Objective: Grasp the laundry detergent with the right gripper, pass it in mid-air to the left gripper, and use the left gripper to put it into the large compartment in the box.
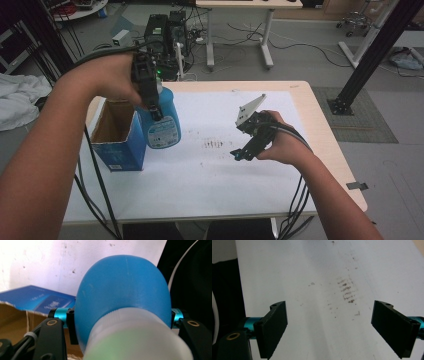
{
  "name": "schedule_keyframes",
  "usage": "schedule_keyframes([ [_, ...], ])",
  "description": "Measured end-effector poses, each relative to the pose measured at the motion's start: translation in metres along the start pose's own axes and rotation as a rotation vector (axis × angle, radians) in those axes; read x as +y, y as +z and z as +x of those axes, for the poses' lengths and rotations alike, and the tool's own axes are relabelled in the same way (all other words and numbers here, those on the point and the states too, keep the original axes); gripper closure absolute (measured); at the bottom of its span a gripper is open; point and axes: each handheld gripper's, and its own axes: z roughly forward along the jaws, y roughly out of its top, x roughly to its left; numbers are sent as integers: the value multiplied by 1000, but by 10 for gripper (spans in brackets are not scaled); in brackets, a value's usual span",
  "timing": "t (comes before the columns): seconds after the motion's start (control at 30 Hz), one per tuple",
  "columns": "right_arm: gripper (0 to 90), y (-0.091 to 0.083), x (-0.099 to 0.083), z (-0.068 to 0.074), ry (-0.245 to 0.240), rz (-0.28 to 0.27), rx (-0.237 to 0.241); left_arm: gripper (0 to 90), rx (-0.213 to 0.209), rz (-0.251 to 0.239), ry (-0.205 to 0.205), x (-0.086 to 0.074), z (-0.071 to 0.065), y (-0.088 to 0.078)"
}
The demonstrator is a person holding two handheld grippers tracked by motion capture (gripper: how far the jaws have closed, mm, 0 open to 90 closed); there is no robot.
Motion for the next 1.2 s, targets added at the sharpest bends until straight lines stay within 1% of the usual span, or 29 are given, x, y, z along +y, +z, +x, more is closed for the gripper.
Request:
schedule_keyframes([
  [0.03,128,0,0,-1,3,8,10,390,-5,-15,-34,-7,5,-5],
  [0.07,128,0,0,-2,4,12,11,390,-4,-22,-57,-10,7,-8],
  [0.1,128,0,-1,-3,4,13,7,390,-4,-22,-57,-10,7,-8],
  [0.13,128,0,-1,-3,4,13,7,390,-1,-32,-76,-13,10,-11],
  [0.17,128,1,-1,-4,3,21,12,390,8,-48,-117,-20,15,-16],
  [0.2,128,1,-1,-4,3,21,12,390,8,-48,-117,-20,15,-16],
  [0.23,128,3,0,-4,0,32,0,390,17,-66,-162,-27,20,-21],
  [0.27,128,4,0,-4,-10,28,3,390,21,-73,-190,-31,23,-23],
  [0.3,128,4,0,-4,-10,28,3,390,21,-73,-190,-31,23,-23],
  [0.33,128,5,2,-3,-10,29,-1,390,29,-85,-230,-38,29,-25],
  [0.4,128,7,3,-2,-15,32,7,389,36,-90,-271,-45,34,-27],
  [0.43,128,8,4,-2,-16,34,9,390,39,-90,-284,-48,36,-27],
  [0.47,128,8,4,-2,-16,34,9,389,39,-90,-284,-48,36,-27],
  [0.6,128,12,4,-1,-21,54,18,389,42,-109,-350,-63,43,-30],
  [0.73,128,12,3,-2,-18,66,27,389,48,-114,-416,-78,49,-34],
  [0.77,128,12,3,-2,-18,66,27,389,48,-114,-416,-78,49,-34],
  [0.8,128,13,3,-2,-16,69,31,389,58,-109,-434,-85,52,-37],
  [0.83,128,14,2,-3,-11,75,32,389,58,-116,-451,-89,53,-38],
  [0.93,128,16,2,-4,-14,81,35,389,56,-116,-477,-97,57,-40],
  [0.97,128,16,3,-4,-12,87,37,389,60,-126,-498,-100,58,-40],
  [1.07,128,18,3,-4,-11,90,39,389,75,-116,-522,-105,62,-38],
  [1.2,128,20,4,-4,-15,92,36,389,80,-93,-542,-109,68,-30],
])
